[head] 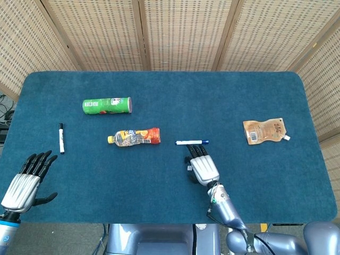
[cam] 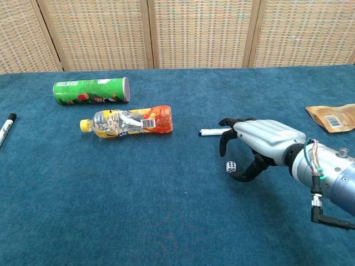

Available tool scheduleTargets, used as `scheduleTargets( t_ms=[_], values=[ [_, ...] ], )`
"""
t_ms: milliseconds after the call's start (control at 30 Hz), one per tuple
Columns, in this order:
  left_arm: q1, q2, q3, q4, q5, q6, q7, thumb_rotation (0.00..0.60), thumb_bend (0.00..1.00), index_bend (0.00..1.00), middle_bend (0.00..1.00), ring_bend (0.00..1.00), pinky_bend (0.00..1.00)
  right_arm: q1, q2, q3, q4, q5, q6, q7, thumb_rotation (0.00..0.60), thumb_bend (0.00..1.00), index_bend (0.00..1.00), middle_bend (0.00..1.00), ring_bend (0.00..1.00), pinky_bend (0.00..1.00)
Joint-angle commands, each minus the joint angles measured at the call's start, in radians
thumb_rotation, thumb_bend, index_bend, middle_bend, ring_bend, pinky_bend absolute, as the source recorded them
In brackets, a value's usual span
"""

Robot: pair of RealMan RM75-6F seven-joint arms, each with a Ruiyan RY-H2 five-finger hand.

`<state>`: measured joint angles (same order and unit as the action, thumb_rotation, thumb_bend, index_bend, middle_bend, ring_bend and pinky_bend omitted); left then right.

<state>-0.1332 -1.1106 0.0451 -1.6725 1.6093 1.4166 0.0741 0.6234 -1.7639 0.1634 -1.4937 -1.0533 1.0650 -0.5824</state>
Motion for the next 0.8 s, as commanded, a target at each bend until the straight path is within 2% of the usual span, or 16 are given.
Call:
scheduleTargets(
  t_ms=[33,800],
  values=[
    [0.0,-0.001,0.0,0.001,0.001,0.001,-0.001,0.6,0.17,0.0,0.0,0.0,0.0,0.007,-0.008,0.002,0.011,0.004,-0.006,0.003,0.6,0.36,0.38,0.05,0.0,0.0],
    [-0.003,0.002,0.002,-0.002,0.0,-0.004,-0.006,0.6,0.17,0.0,0.0,0.0,0.0,0.034,-0.021,0.008,0.063,0.031,-0.026,0.014,0.6,0.36,0.4,0.07,0.0,0.0]
  ],
)
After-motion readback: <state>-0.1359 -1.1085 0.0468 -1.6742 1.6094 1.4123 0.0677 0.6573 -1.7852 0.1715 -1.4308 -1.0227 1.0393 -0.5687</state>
